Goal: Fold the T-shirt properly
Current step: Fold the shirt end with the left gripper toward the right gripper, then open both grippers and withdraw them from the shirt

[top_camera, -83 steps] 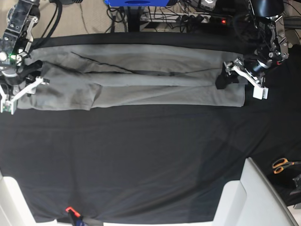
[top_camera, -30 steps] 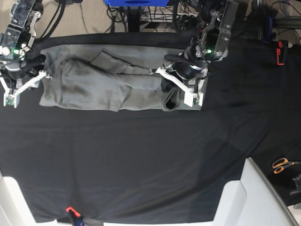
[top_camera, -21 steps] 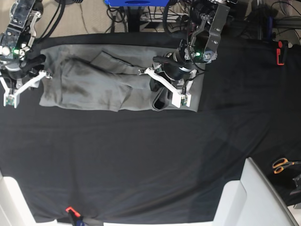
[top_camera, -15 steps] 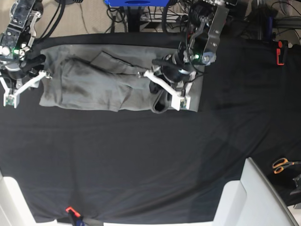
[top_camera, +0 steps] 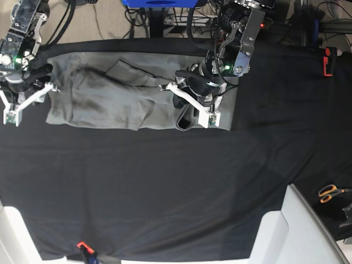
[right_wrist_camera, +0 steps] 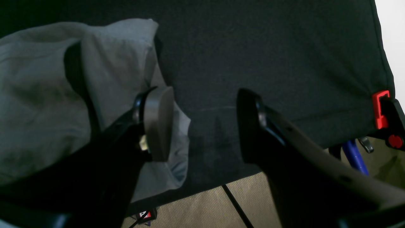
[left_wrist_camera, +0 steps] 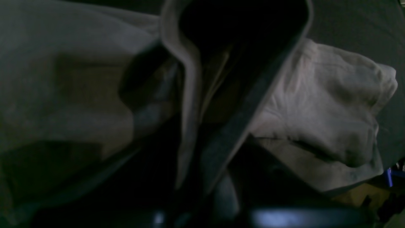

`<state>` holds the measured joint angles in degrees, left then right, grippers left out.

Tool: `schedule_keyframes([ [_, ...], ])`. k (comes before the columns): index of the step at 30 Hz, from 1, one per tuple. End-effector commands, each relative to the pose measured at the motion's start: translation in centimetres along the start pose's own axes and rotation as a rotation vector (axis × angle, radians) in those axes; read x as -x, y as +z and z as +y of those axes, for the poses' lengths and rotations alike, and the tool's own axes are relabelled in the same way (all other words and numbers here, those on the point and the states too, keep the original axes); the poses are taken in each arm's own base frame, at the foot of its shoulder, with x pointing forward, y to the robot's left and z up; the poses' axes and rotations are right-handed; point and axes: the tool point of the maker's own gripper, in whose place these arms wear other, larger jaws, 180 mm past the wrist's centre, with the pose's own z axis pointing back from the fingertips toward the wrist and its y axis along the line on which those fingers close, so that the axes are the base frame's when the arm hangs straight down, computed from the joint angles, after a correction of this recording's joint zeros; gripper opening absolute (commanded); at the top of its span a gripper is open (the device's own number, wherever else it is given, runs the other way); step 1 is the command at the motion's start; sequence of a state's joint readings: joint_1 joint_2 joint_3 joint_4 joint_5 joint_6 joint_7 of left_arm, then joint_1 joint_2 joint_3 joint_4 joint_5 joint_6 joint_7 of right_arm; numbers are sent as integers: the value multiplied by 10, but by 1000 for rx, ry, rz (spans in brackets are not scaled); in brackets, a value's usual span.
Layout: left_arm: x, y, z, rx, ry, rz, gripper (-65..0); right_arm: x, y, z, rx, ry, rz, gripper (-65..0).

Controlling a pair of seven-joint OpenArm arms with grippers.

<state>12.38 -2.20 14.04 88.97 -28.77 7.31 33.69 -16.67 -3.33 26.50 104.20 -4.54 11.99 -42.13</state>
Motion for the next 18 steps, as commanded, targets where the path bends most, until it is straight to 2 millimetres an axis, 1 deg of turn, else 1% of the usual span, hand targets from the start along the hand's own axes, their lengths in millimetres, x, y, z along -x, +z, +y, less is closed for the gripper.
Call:
schedule_keyframes([
  [1,-12,1,-14,40,6,-38,-495,-14,3,-4,10,-1,-49,-350],
  [4,-12,-1,-26,62,22,-41,-324,-14,3,-4,10,-1,-49,-350],
  [5,-13,-2,-32,75,14,-40,-281,-14,3,-4,11,1,-49,-350],
  [8,-11,-5,-55,126,-30,-28,-166,-14,3,-4,11,1,-49,-350],
  [10,-13,-7,-72,162,-65,-27,-112,-14,3,-5,12,2,-50,-350],
  [12,-18,-8,-88,197,-95,-33,-86,-14,3,-5,12,2,-50,-350],
  [14,-23,-7,-104,234,-127,-45,-81,-14,3,-5,12,2,-48,-350],
  [16,-34,-2,-124,279,-165,-72,-84,-14,3,-4,11,1,-48,-350],
  [18,-48,8,-132,303,-176,-116,-86,-14,3,-3,7,3,-49,-350],
])
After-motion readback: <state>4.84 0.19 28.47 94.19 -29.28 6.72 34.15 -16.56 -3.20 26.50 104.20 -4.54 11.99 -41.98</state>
